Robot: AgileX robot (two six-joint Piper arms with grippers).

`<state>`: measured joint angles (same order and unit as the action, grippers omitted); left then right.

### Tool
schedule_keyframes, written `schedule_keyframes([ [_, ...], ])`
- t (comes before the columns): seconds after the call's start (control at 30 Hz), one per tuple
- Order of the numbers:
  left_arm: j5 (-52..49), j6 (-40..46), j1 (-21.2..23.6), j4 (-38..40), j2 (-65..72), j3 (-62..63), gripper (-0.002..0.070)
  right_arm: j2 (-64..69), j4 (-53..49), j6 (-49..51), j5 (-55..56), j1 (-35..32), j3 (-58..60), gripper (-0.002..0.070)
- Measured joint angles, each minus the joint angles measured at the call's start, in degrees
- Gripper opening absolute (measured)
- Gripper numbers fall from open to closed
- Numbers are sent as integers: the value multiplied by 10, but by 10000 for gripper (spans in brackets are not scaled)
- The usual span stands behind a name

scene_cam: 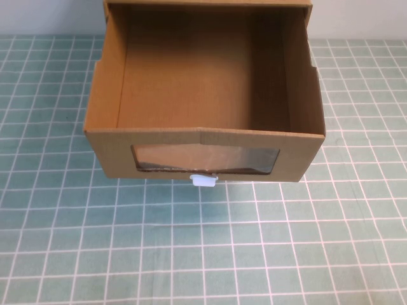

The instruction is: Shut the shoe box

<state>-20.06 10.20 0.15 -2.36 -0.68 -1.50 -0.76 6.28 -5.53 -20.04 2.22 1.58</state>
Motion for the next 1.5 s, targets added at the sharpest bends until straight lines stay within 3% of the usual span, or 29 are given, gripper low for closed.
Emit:
schedule_keyframes([
  [0.33, 7, -26, 0, 1, 0, 0, -5, 0, 0, 0, 0, 0, 0, -13],
  [0.7, 98, -261, 0, 178, 0, 0, -5, 0, 1, 0, 0, 0, 0, -13],
  [0.9, 153, -270, 0, 162, 0, 0, -5, 0, 1, 0, 0, 0, 0, -13],
  [1.03, 114, -285, 0, 167, 20, 63, -5, 0, 1, 0, 0, 0, 0, -13],
  [1.13, 50, -263, 0, 165, 98, 155, -5, 0, 1, 0, 0, 0, 0, -13],
  [1.3, -125, -154, 0, 169, 303, 369, -5, 0, 1, 0, 0, 0, 0, -13],
  [1.5, -246, 49, 0, 254, 515, 586, -5, 0, 1, 0, 0, 0, 0, -13],
])
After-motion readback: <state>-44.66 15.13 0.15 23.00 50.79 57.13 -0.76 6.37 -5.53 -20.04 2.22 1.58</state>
